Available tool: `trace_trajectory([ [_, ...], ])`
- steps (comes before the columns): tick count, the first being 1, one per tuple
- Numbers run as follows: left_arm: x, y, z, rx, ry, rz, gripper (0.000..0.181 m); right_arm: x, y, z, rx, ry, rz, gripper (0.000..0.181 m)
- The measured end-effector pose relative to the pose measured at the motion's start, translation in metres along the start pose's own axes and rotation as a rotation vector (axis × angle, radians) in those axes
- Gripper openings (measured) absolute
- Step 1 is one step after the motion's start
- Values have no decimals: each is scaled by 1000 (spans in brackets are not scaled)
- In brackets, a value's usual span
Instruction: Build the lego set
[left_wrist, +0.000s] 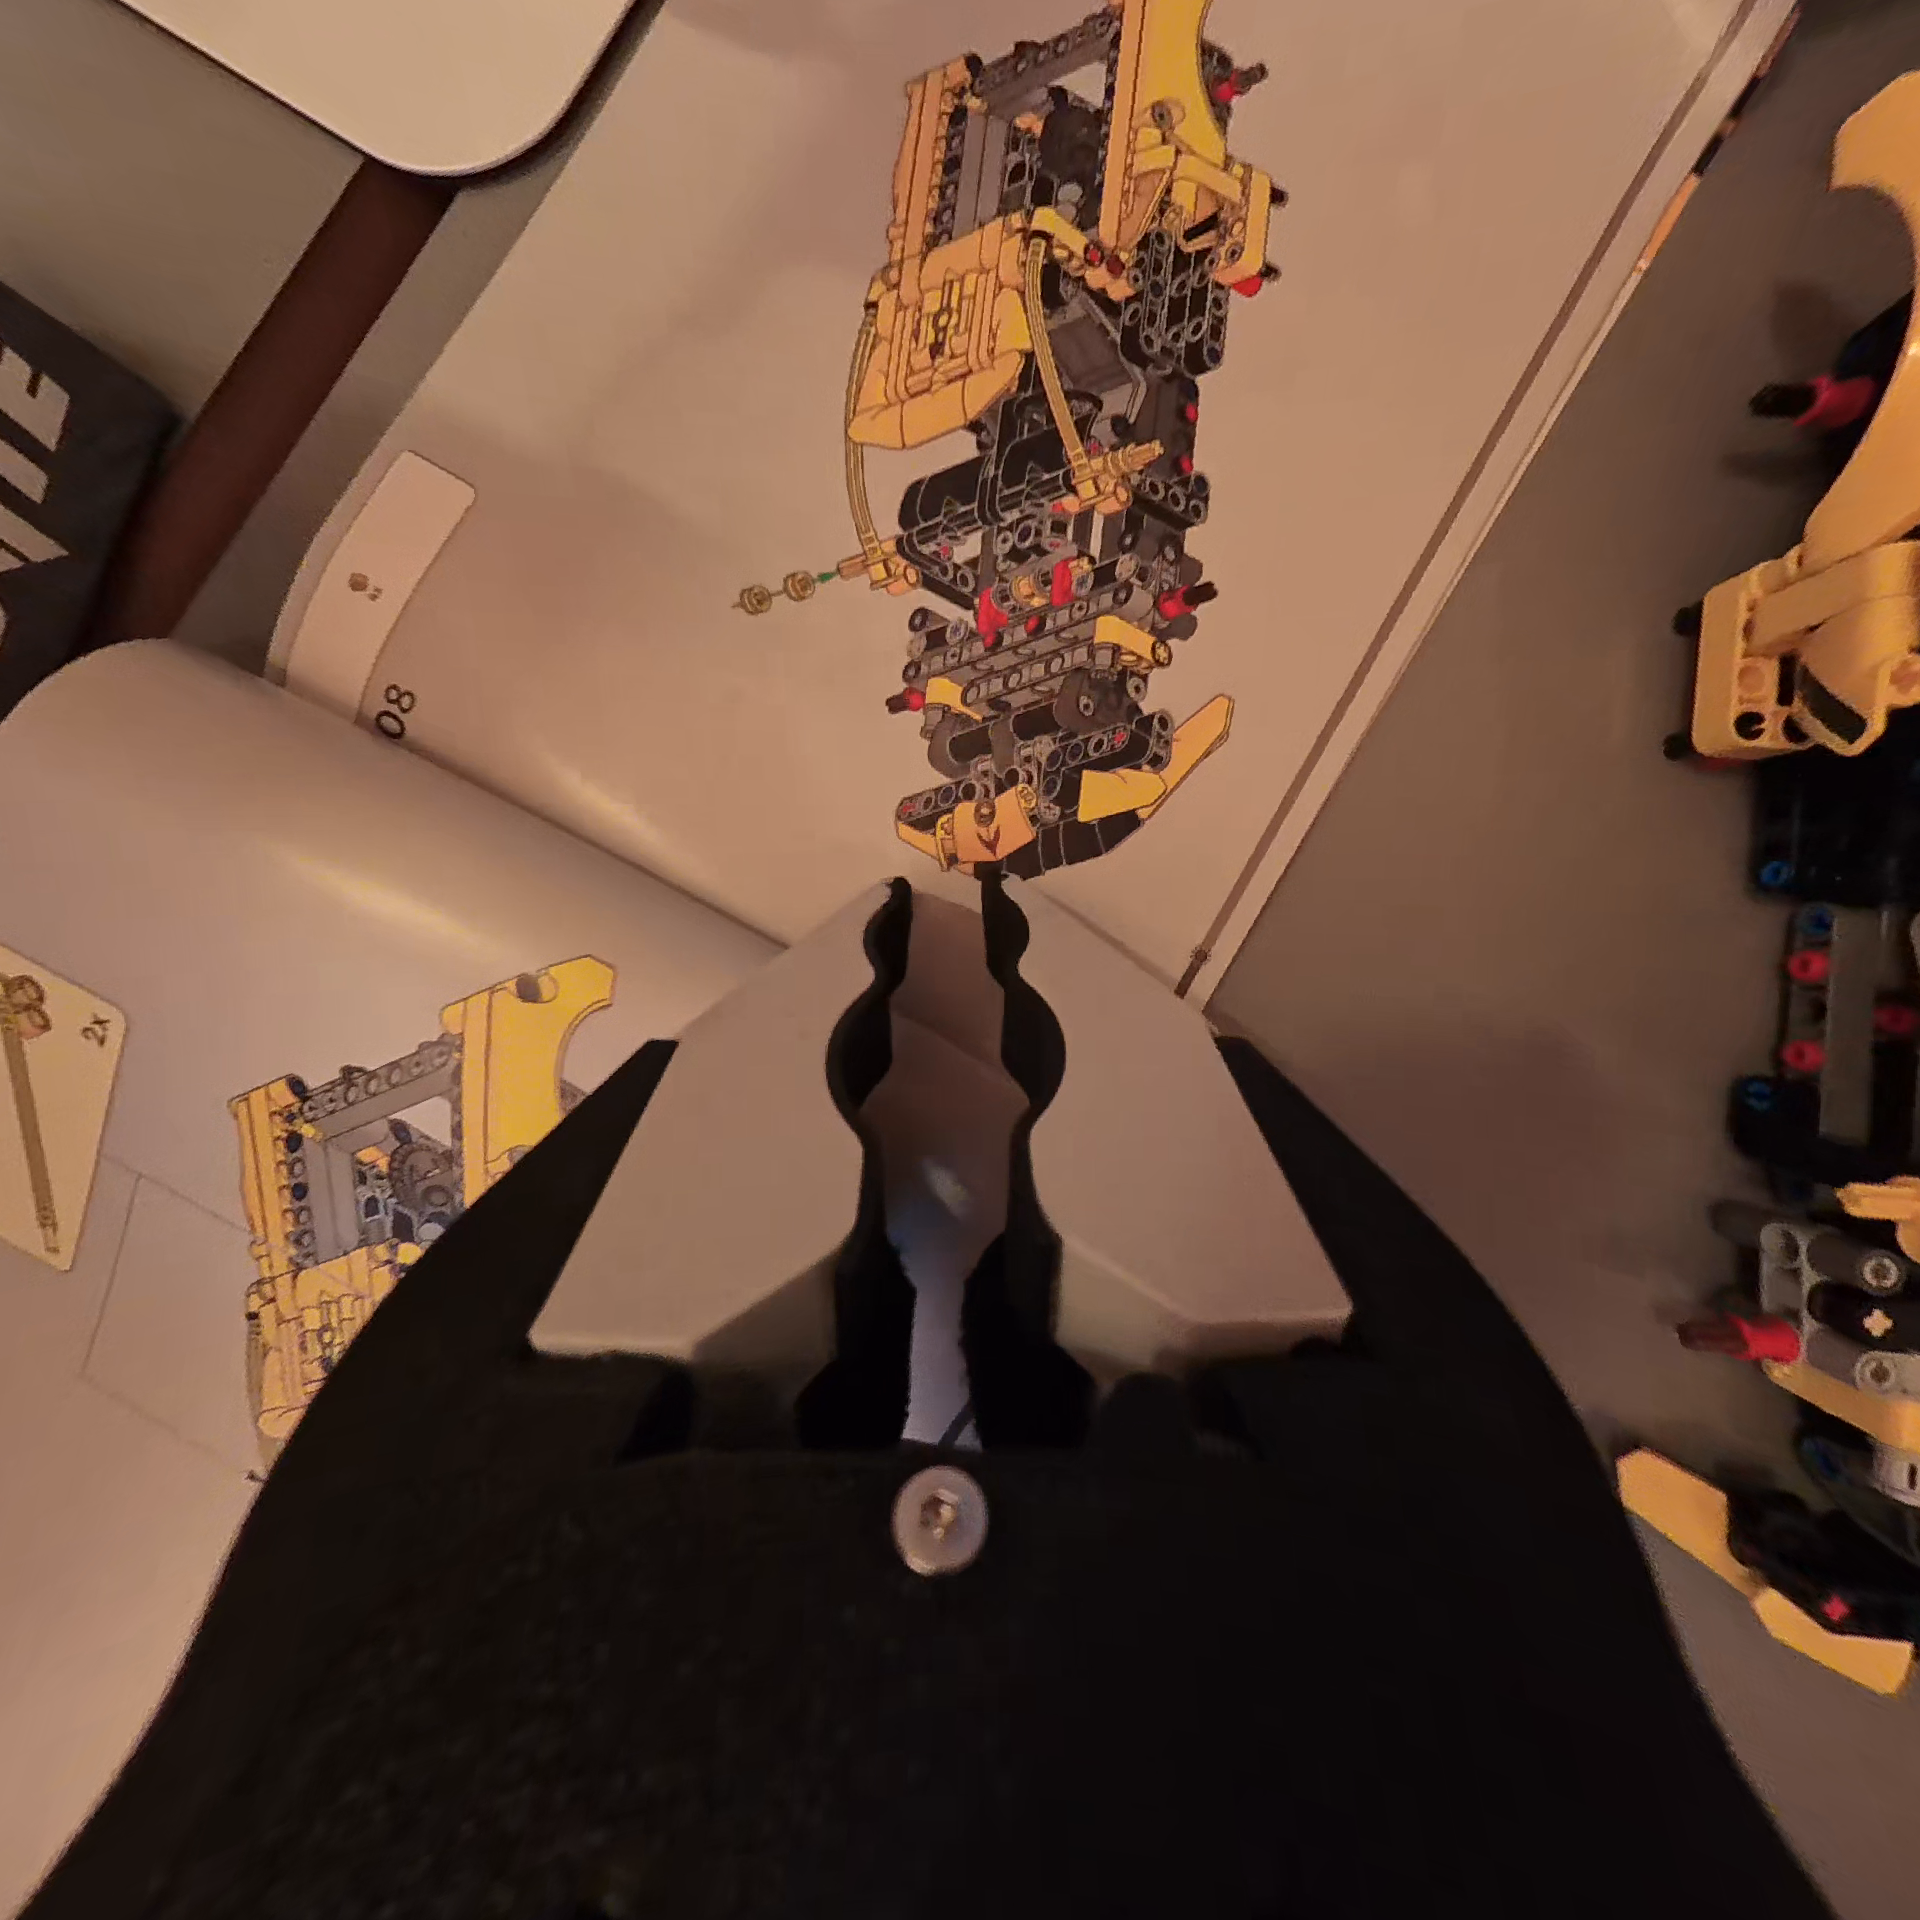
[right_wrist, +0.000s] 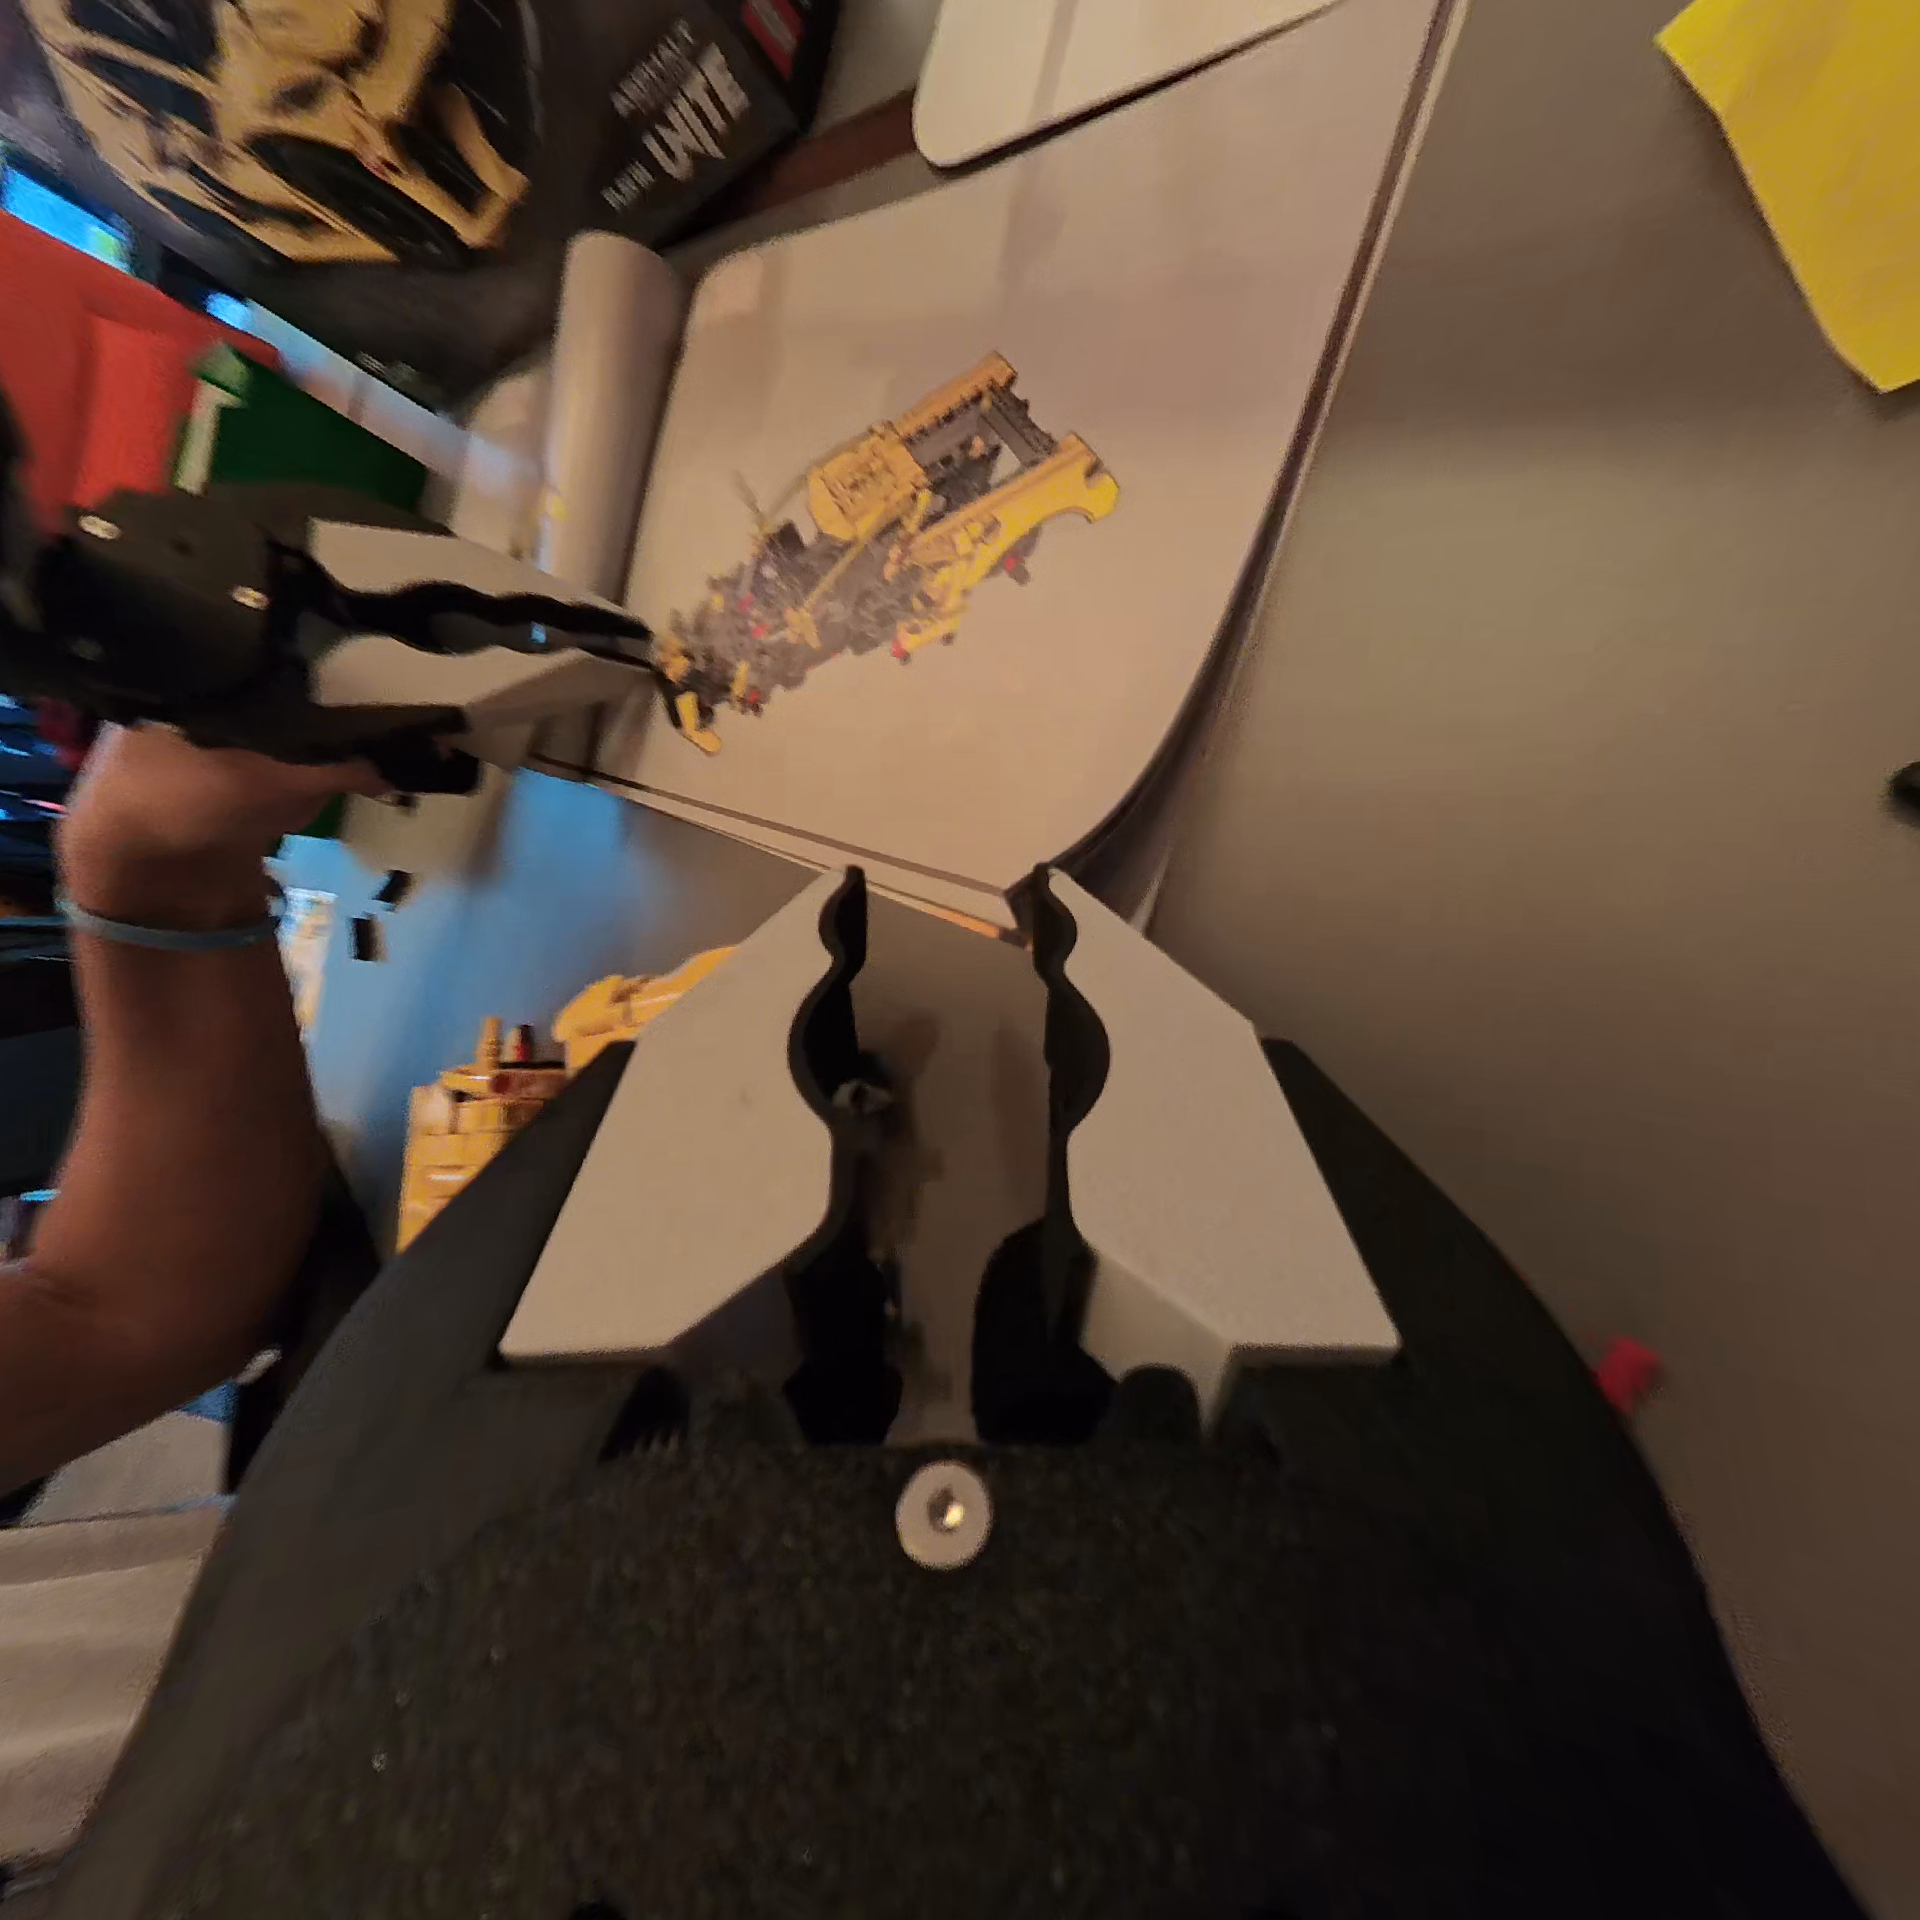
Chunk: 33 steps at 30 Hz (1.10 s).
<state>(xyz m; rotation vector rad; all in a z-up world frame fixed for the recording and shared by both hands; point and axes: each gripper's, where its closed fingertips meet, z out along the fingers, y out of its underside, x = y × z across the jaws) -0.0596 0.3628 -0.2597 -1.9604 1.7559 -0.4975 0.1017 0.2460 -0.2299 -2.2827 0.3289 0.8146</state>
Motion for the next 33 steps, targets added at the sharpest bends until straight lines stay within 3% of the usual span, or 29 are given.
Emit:
trace_trajectory([
  [4,3,0,1,-2,7,-2,8,-15,-7,2,50,-124,62,29],
  [7,3,0,1,4,19,-18,8,5,1,7,1,15,36,27],
  [11,3,0,1,3,20,-23,8,4,-3,8,3,17,54,23],
  [14,3,0,1,2,19,-24,8,26,6,5,-79,188,-8,13],
  [17,4,0,1,4,29,-28,8,24,6,7,-78,193,-7,18],
  [23,5,-1,0,0,34,-45,9,19,0,4,-61,211,-53,1],
  [26,9,-9,-5,31,86,-113,17,0,-8,2,-26,218,-174,0],
  [29,15,-36,-16,161,195,-264,28,-31,-13,4,-7,236,-407,0],
  [33,45,-96,-45,444,518,-501,46,-76,-15,17,-17,296,-800,0],
])
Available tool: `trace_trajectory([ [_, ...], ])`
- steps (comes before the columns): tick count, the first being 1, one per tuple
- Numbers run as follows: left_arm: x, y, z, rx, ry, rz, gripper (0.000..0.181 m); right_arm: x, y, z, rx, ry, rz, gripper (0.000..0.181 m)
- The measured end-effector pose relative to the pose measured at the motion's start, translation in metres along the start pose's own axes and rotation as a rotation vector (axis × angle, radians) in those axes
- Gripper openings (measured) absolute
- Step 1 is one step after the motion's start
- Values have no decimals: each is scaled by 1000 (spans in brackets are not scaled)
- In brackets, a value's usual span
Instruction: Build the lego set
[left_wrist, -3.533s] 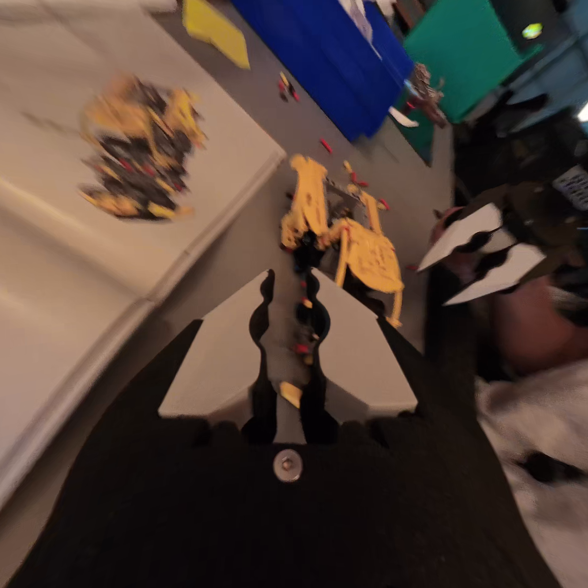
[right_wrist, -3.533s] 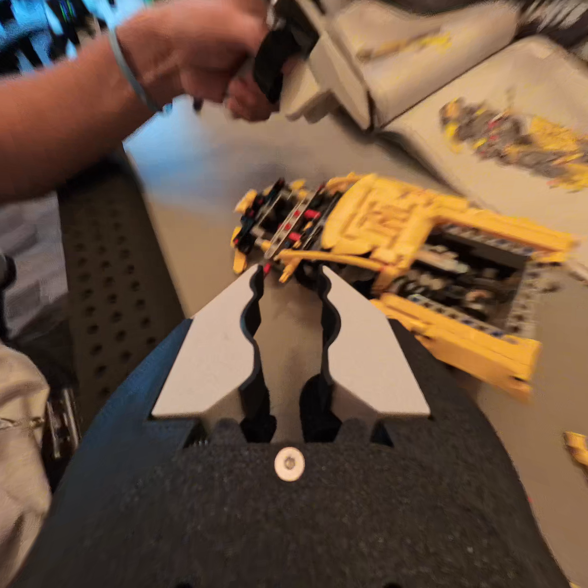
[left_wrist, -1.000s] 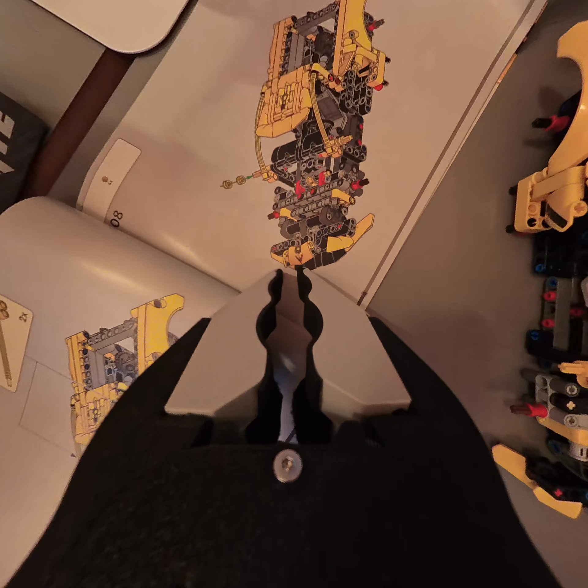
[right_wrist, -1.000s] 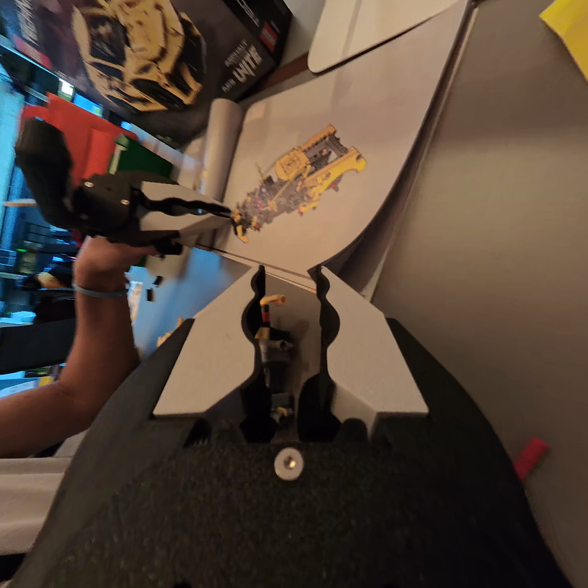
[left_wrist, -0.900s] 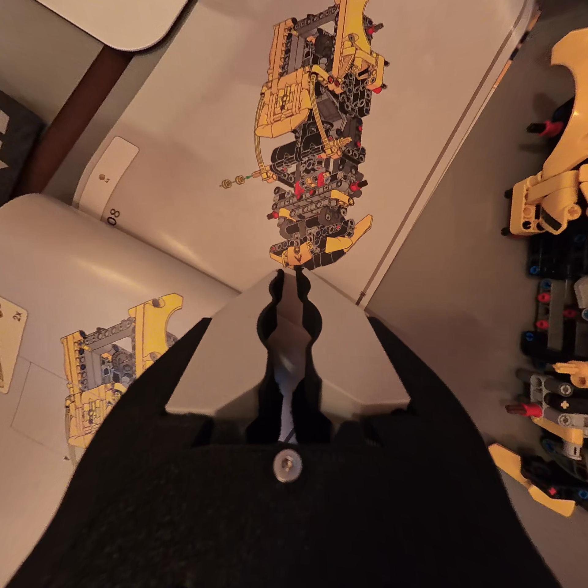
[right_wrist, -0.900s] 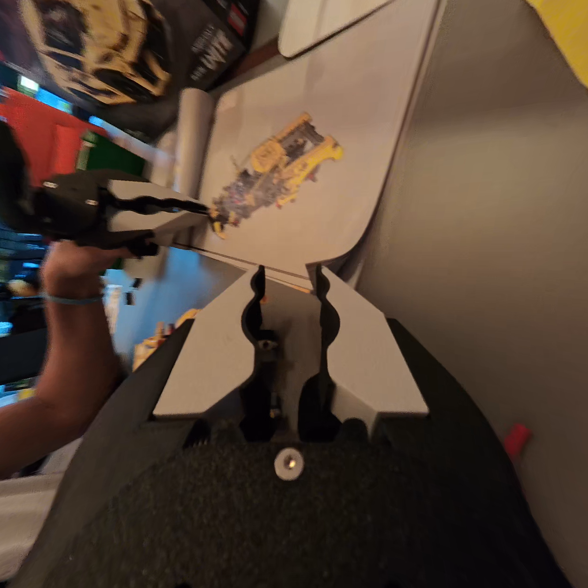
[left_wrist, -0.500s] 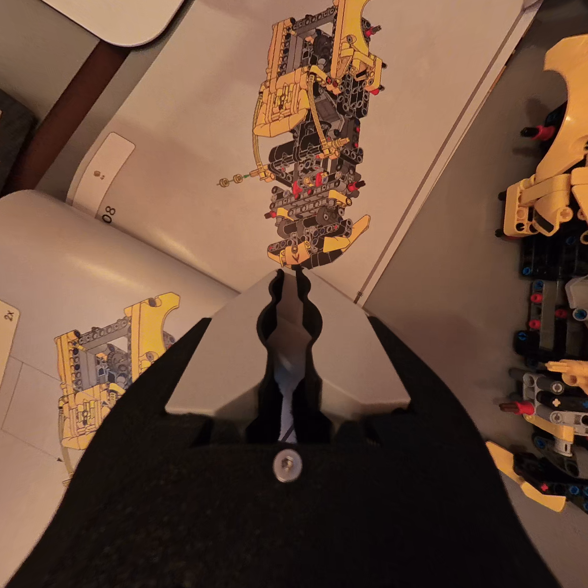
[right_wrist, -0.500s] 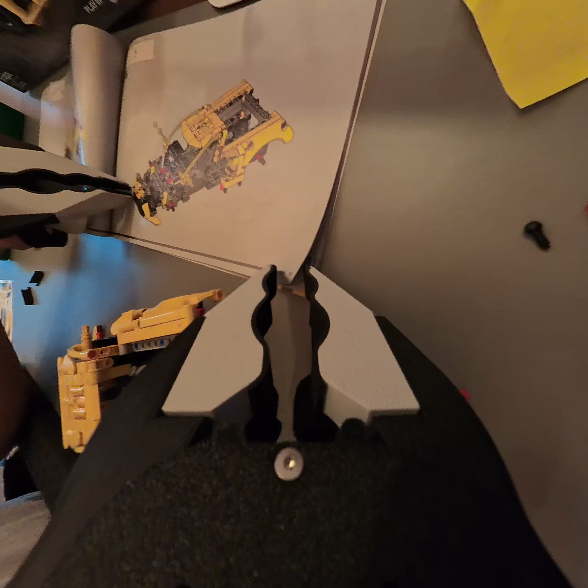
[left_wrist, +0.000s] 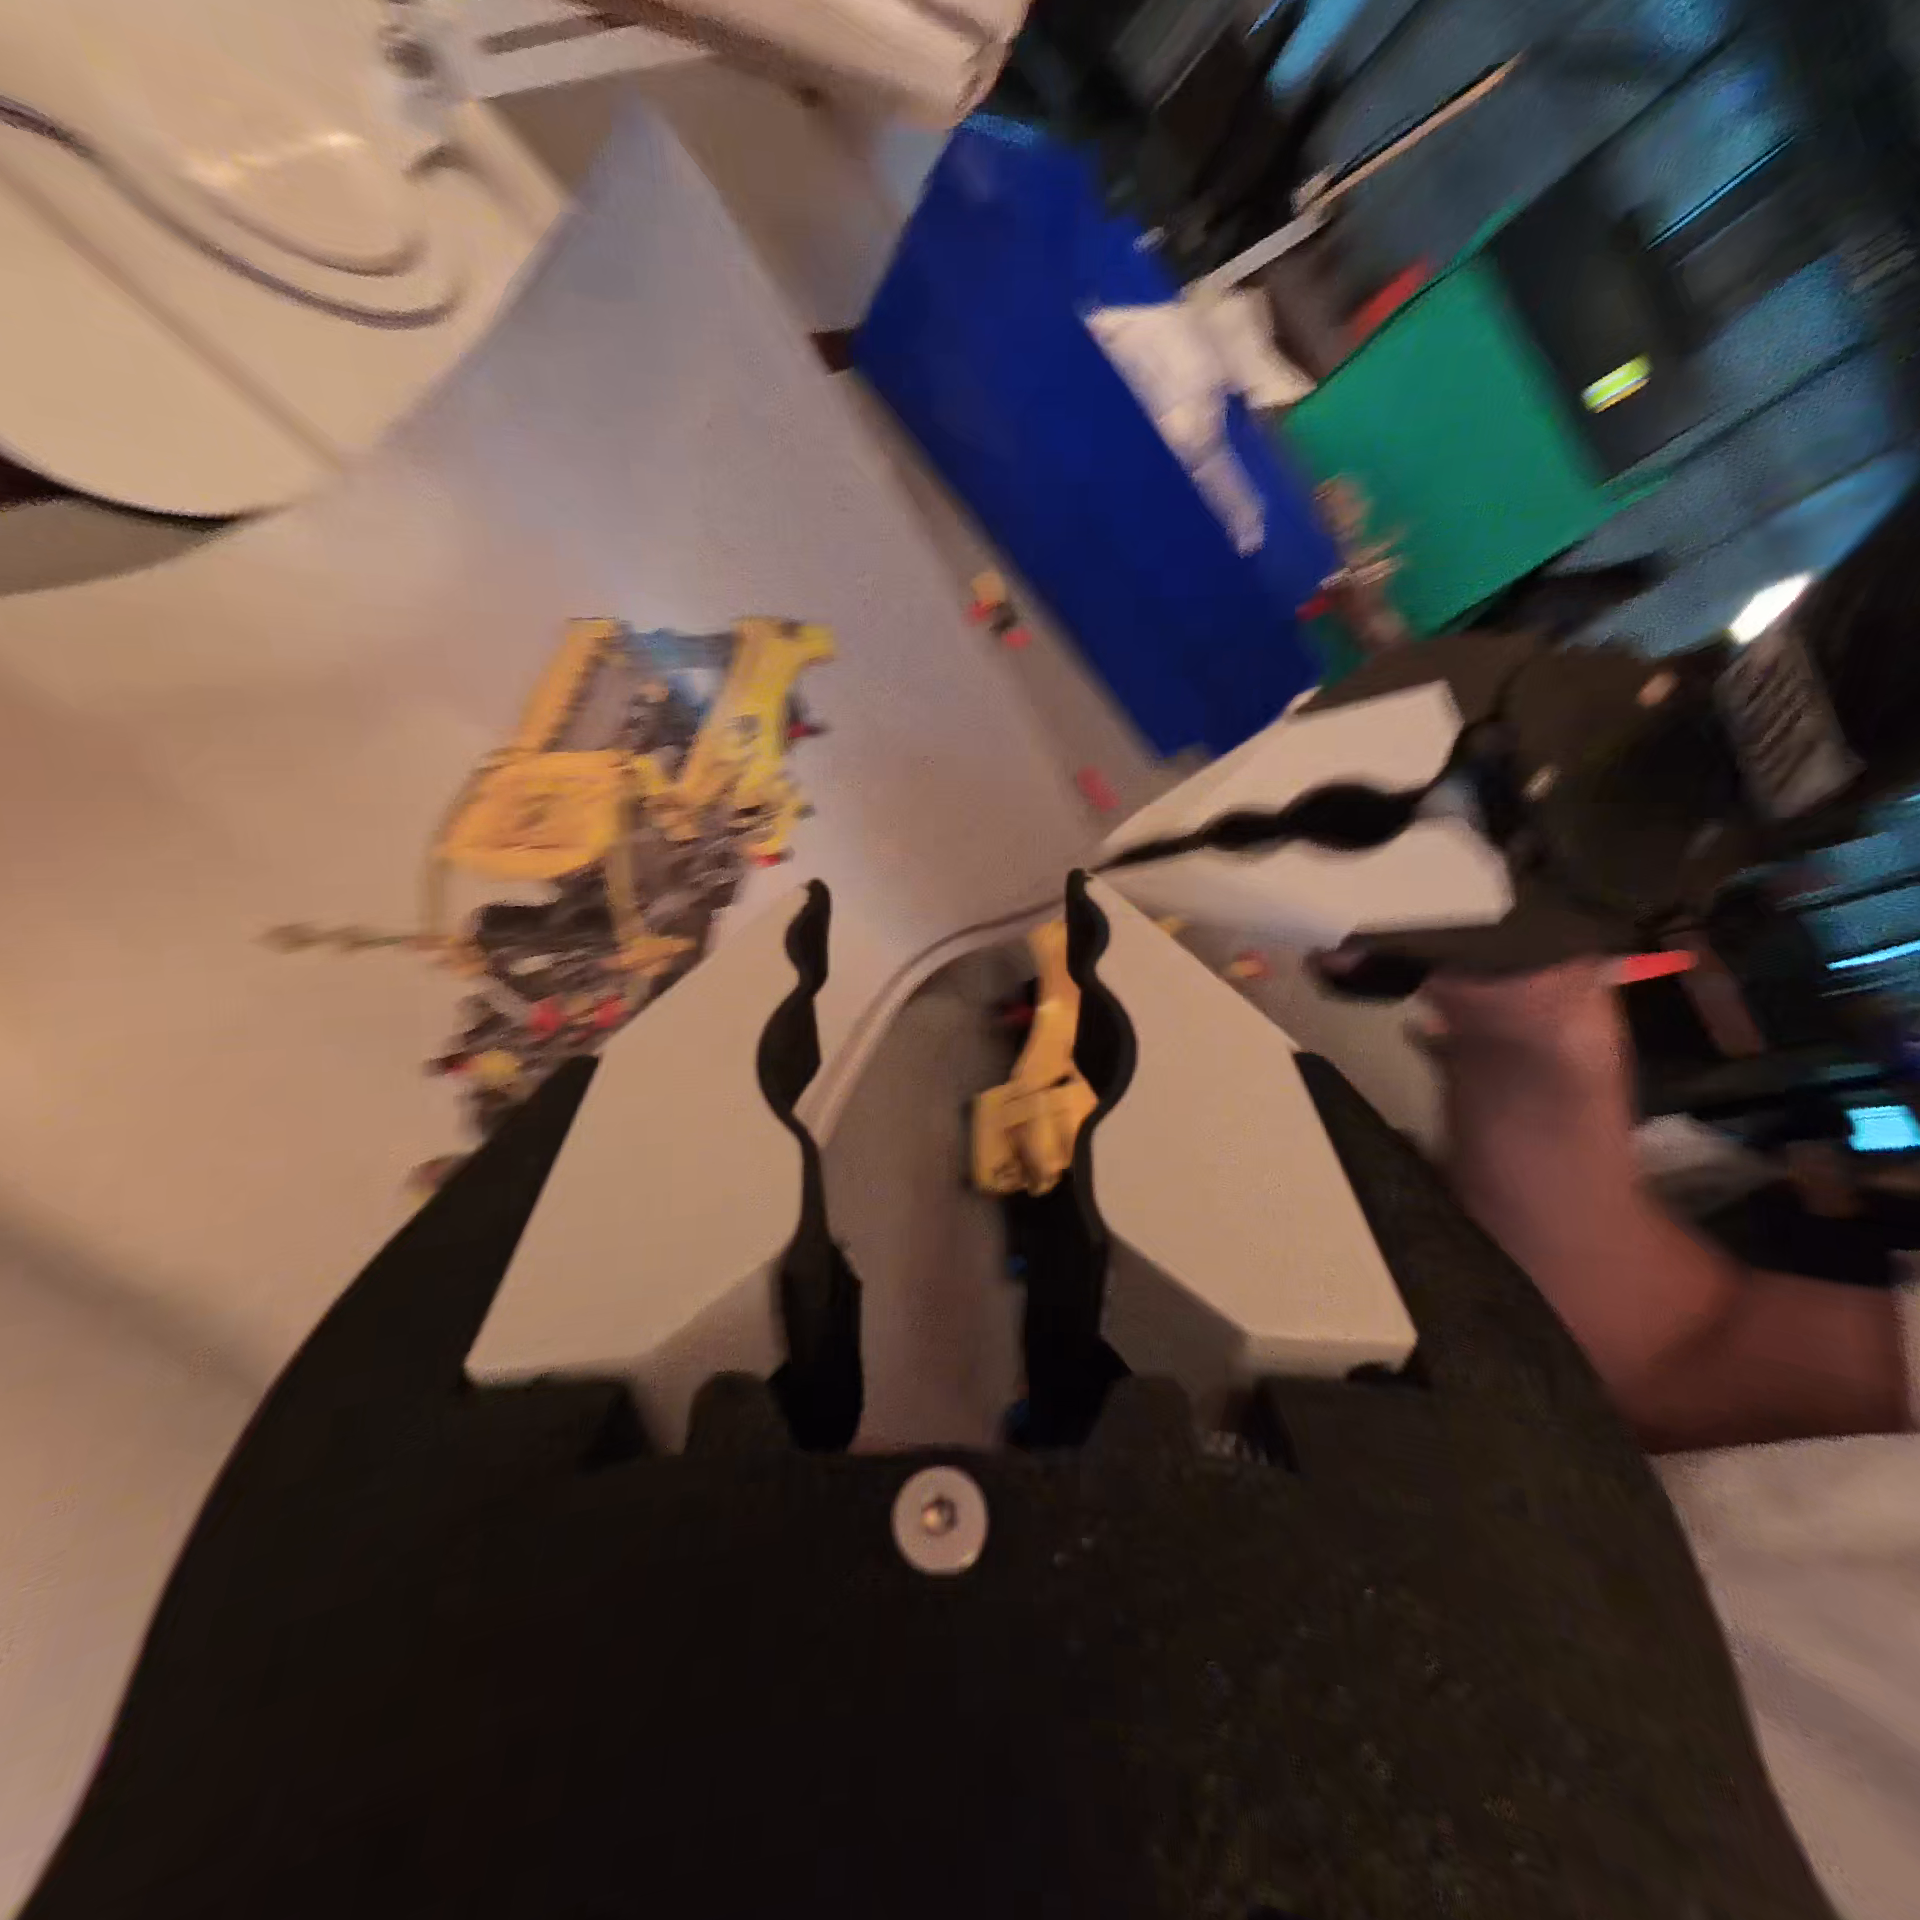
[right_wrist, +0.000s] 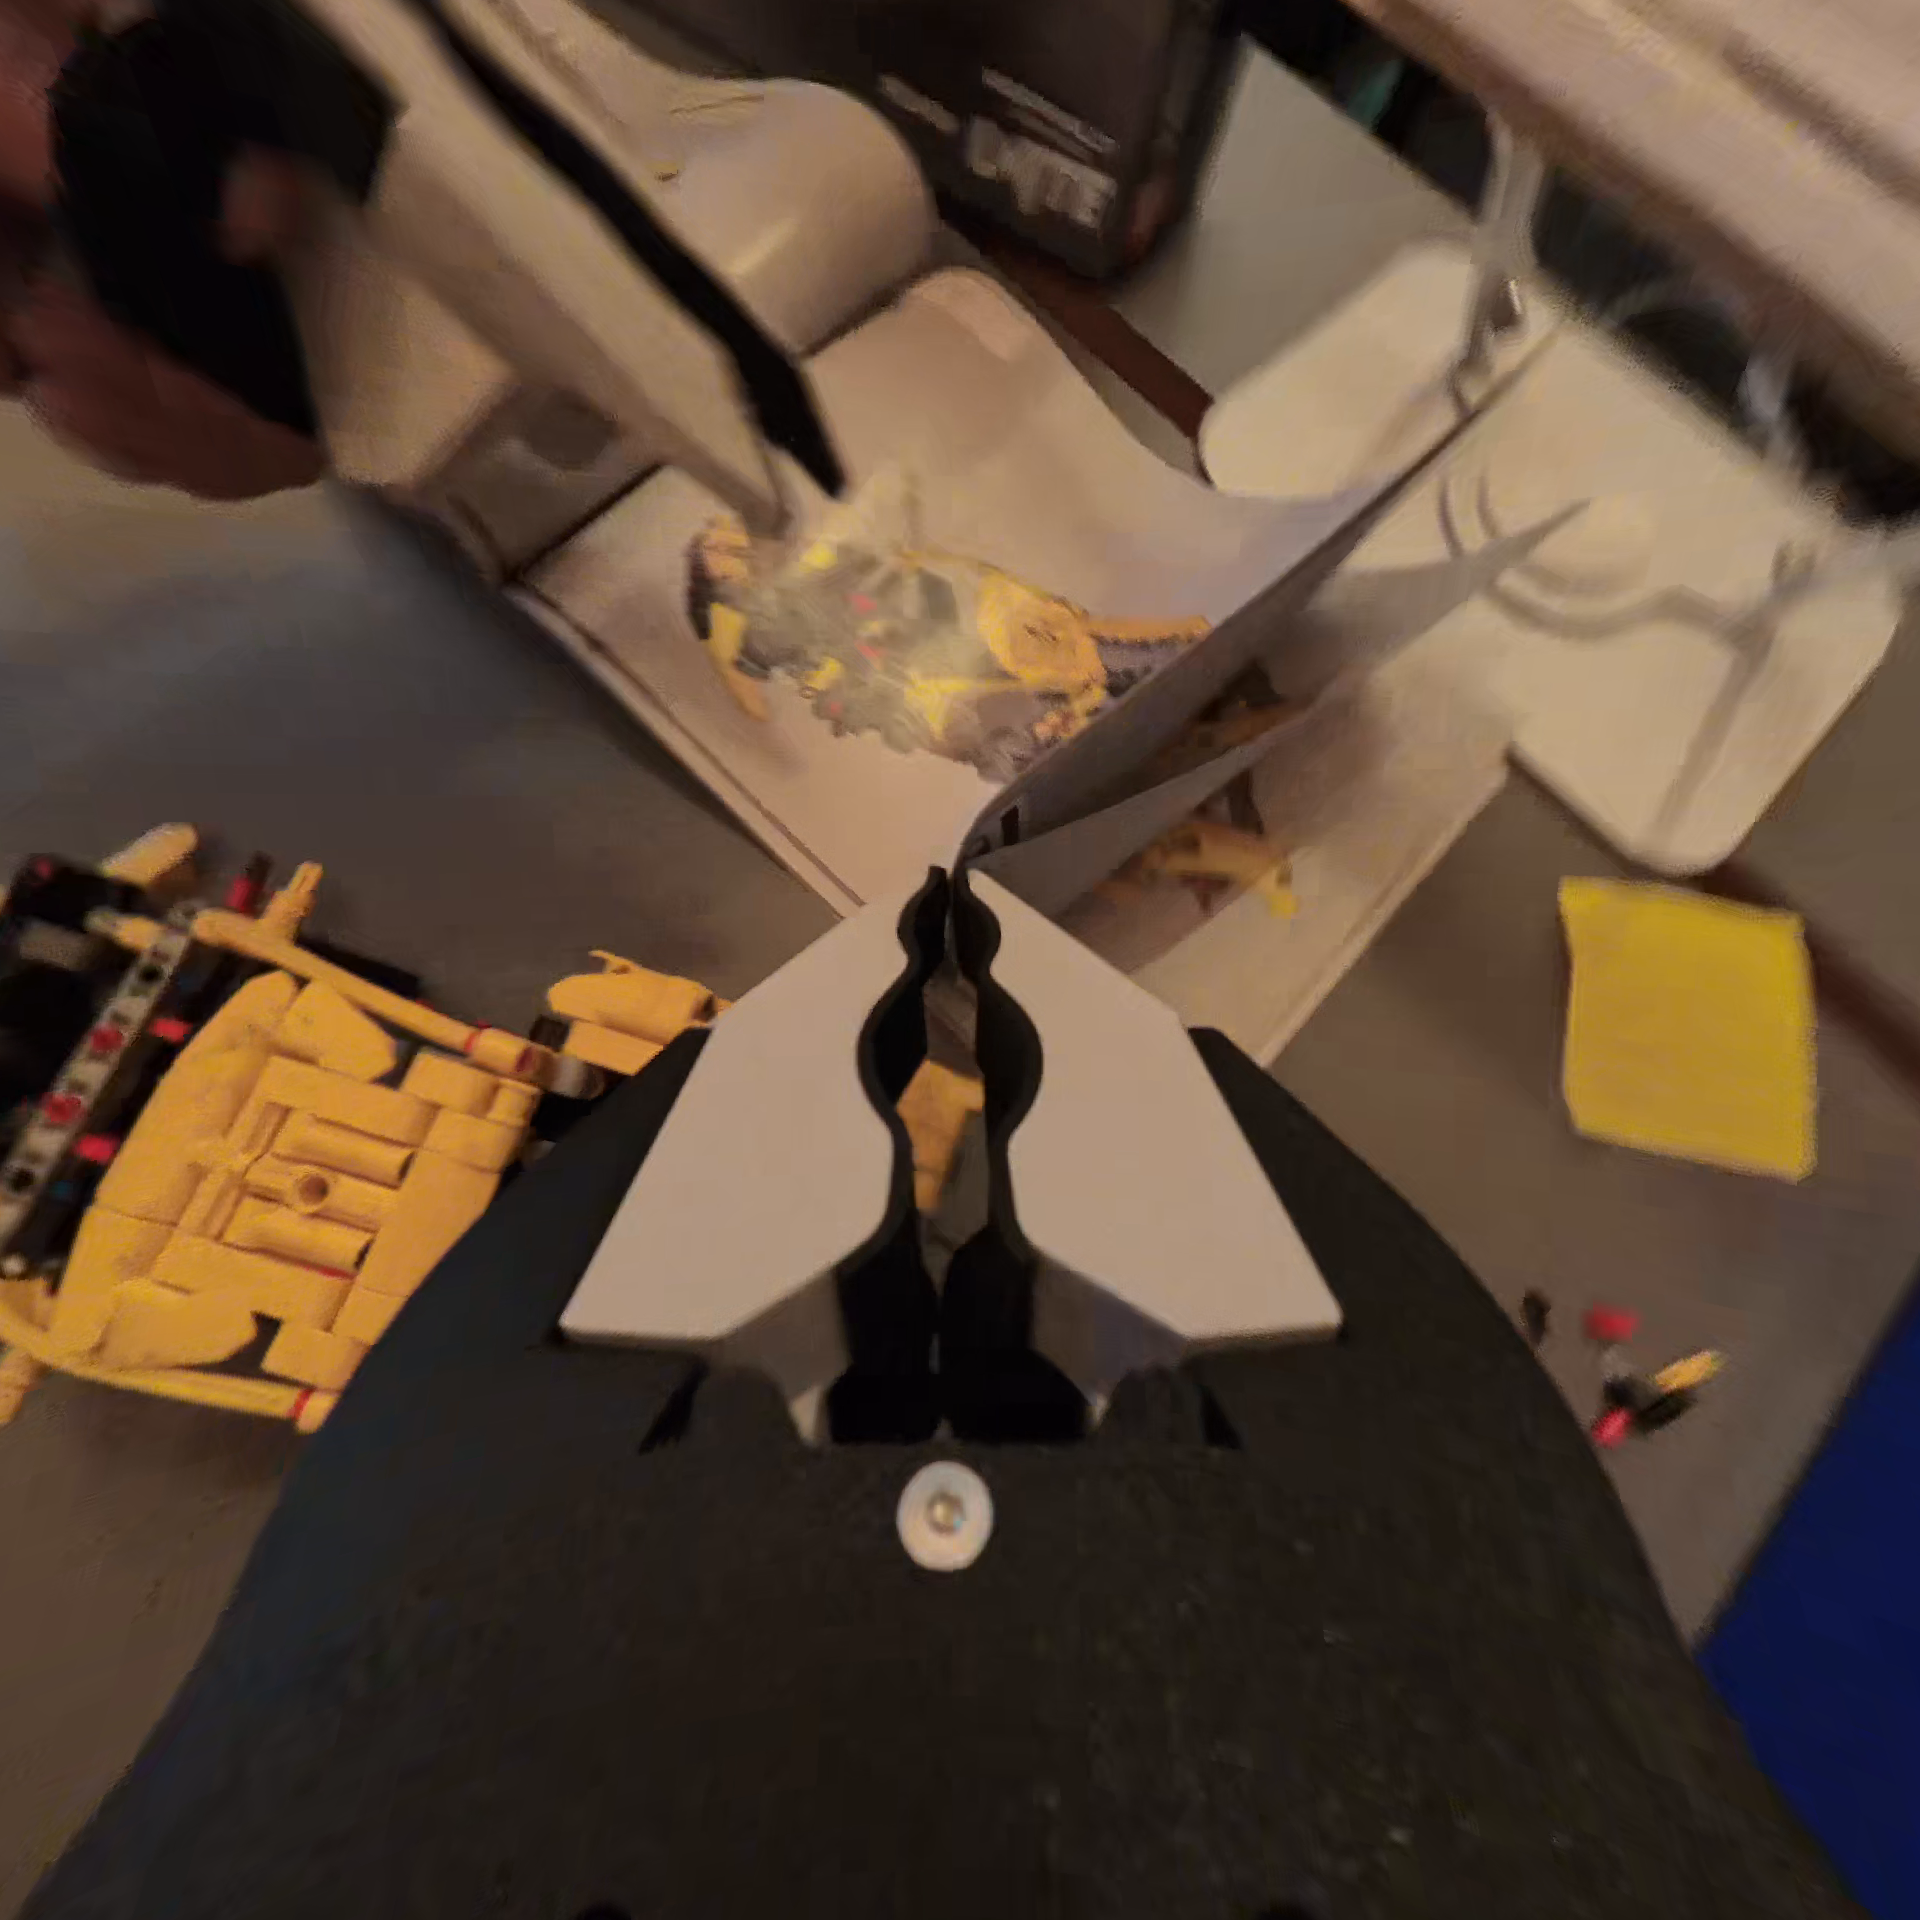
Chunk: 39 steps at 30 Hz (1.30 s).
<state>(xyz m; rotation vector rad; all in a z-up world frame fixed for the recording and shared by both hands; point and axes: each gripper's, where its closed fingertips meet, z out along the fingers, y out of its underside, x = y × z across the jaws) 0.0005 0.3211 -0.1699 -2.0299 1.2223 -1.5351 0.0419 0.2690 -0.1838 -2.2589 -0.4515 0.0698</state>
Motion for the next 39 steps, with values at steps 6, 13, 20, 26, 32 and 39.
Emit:
trace_trajectory([
  [6,25,-9,12,79,208,-233,50,-41,-30,15,-69,91,-391,0],
  [13,4,-3,3,75,188,-263,3,-61,-34,13,0,-81,-298,0],
  [20,4,-5,-3,96,242,-255,0,-37,-45,5,72,-337,118,88],
  [26,17,-10,1,140,327,-269,0,-34,-40,47,39,-461,374,76],
  [32,28,-16,-2,171,411,-264,10,-24,-38,48,56,-443,400,55],
  [39,31,-14,8,175,398,-255,11,-15,-32,41,69,-427,385,49],
])
